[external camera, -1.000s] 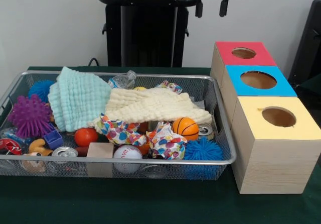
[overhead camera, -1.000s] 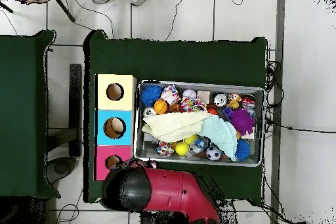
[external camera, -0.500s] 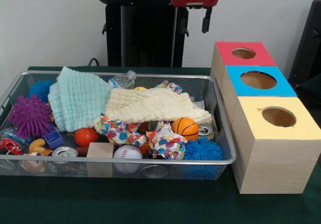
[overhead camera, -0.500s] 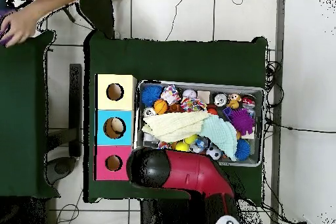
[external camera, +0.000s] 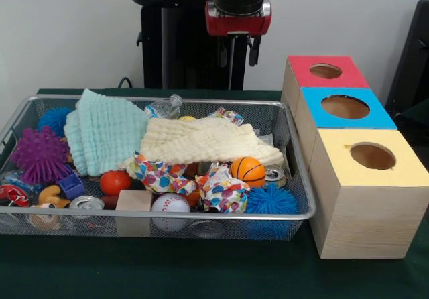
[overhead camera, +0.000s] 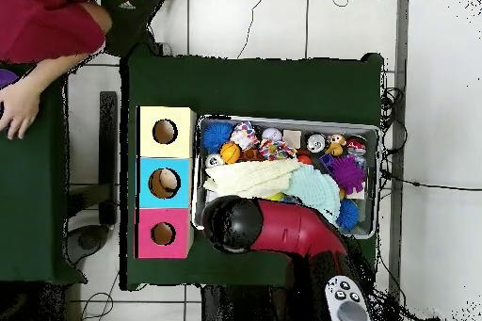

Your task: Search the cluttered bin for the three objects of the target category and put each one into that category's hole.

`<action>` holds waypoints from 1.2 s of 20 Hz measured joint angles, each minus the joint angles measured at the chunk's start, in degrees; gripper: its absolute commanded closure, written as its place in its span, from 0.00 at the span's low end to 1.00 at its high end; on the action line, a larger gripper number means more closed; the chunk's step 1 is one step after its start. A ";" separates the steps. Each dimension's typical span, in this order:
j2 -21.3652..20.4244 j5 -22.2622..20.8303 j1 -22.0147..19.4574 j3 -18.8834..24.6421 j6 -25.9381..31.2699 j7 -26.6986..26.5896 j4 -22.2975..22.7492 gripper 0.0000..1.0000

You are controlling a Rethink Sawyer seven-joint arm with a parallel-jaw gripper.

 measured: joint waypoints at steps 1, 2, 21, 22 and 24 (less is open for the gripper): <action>0.51 -0.20 -0.11 0.03 0.00 0.00 -0.22 0.00; 1.02 -0.40 -0.21 0.05 -0.01 0.00 -0.44 0.00; 6.41 -2.38 -0.84 1.22 -3.29 0.00 -1.11 0.00; 6.30 -2.66 -1.00 1.59 -4.36 0.00 -1.09 0.00; 6.09 -3.14 -1.28 2.13 -5.90 0.00 -1.08 0.00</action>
